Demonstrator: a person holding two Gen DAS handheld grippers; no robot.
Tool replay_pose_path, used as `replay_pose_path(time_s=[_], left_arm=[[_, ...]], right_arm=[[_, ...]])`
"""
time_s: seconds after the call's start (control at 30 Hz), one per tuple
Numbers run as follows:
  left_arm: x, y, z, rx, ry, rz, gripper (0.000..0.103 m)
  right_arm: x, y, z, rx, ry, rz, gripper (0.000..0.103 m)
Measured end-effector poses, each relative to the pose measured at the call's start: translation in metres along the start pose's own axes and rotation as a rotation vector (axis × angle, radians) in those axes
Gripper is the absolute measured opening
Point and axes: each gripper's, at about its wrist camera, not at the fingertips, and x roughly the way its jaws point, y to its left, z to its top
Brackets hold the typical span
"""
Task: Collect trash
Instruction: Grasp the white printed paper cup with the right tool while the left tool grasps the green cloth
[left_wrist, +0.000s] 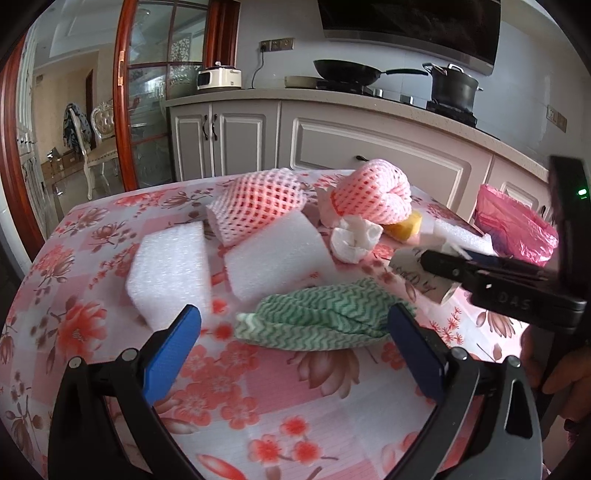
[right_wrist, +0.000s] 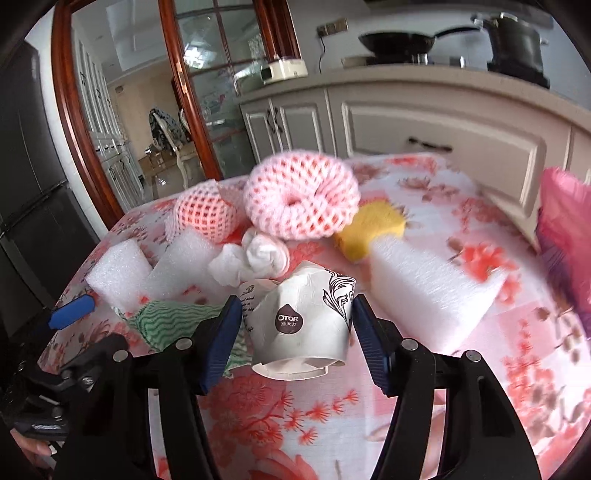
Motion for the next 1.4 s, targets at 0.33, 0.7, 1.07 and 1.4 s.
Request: replay_pose_path(time_s=[0.33, 0.7, 1.07, 1.4], left_arm=[[0.031, -0.026, 0.012, -0.010, 0.075, 0.064, 0.098], [0.072, -0.047, 0.020, 0.029, 0.178, 0.170, 0.097], [0.063, -0.049, -0.003, 0.084, 0.229, 0.100, 0.033], [0.012, -0.061, 0.002, 0.102, 0.078, 0.020, 0.020]], right_arm=[[-0.034, -0.020, -0.008, -0.001, -0.056, -0.038, 0.059], [-0.057, -0.032, -0.006, 0.057, -0.104, -0.006, 0.059], [-0.075, -0.027, -0.009, 0.062, -0.126, 0.003, 0.059], [-0.102, -0.015, -0.020, 0.017, -0.158, -0.037, 0.059]])
